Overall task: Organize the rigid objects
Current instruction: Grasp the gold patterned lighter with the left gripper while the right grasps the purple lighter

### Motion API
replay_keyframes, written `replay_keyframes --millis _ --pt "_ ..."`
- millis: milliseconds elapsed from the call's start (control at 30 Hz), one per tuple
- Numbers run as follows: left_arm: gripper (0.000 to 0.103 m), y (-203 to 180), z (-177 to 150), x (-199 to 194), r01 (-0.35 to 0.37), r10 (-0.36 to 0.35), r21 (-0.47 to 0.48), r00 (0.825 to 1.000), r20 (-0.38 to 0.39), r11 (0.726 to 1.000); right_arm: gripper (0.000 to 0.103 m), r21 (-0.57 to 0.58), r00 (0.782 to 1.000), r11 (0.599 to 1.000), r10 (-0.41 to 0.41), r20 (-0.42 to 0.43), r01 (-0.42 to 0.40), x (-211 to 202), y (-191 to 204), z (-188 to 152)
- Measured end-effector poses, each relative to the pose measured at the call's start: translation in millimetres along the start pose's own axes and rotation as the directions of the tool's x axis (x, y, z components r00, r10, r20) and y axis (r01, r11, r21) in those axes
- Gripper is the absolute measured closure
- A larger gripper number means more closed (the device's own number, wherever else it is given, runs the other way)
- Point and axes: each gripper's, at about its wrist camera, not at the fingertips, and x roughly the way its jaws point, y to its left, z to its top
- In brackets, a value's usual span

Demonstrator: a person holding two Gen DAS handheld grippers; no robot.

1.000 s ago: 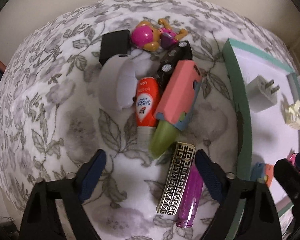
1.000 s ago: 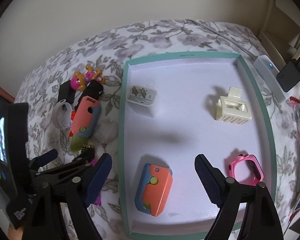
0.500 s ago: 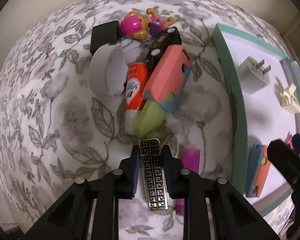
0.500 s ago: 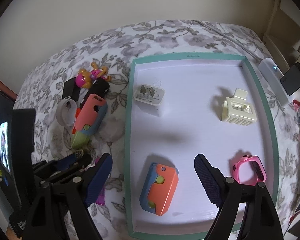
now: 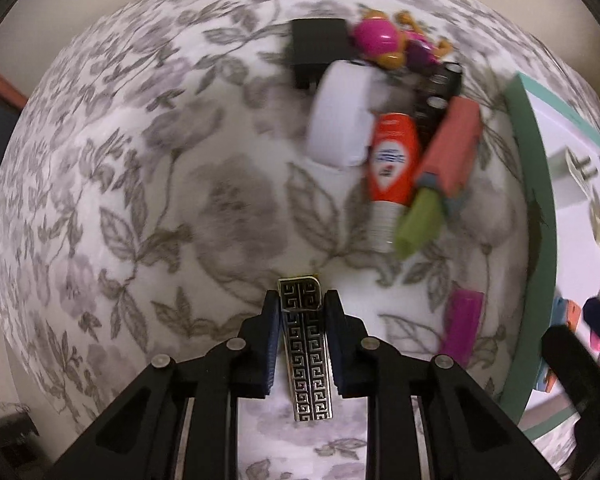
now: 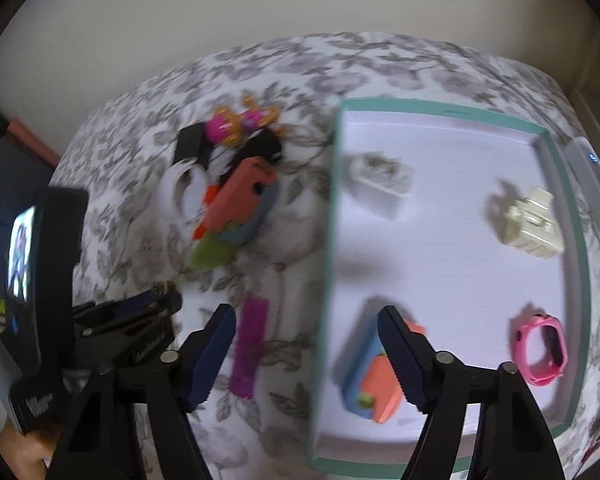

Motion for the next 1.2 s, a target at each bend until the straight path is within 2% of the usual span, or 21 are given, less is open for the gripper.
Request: replay_keyframes --millis 267,600,667,733,1100,1200 --pt "0.08 22.3 3.0 -0.5 0.011 -0.012 -0.048 1.0 -0.014 0.999 0.05 -0.09 0.998 0.995 0.03 -0.058 -0.035 16.9 28.8 -8.9" --pt "0.08 20.5 18.7 14.5 -0.005 0.005 -0.036 1.0 -0.017 0.999 0.058 -0.184 0.991 0.983 -0.018 -0.13 -0.006 44.3 53.8 -22.2" --pt "0.08 19.7 19.0 14.9 -0.006 0.006 -0.036 1.0 -0.017 0.999 0.065 -0.198 0.99 0.98 -0.031 -0.138 0.003 49.6 57.3 -24.9" --pt "0.08 19.7 18.6 14.6 -0.007 0.006 -0.035 1.0 -0.017 0.999 0.066 -0.212 0.988 0.977 -0.052 -0.145 0.02 55.3 60.1 -27.9" --pt "0.08 15.3 18.9 14.4 -0.034 0.034 -0.014 0.999 -0.01 0.999 0.079 -0.259 0.986 0.96 -0.136 -0.101 0.106 58.1 63.6 -29.6" --pt "0.08 10.8 19.2 13.6 -0.05 0.05 -0.004 0.999 -0.008 0.999 0.081 -0.255 0.986 0.961 -0.132 -0.099 0.103 58.9 66.9 -31.7"
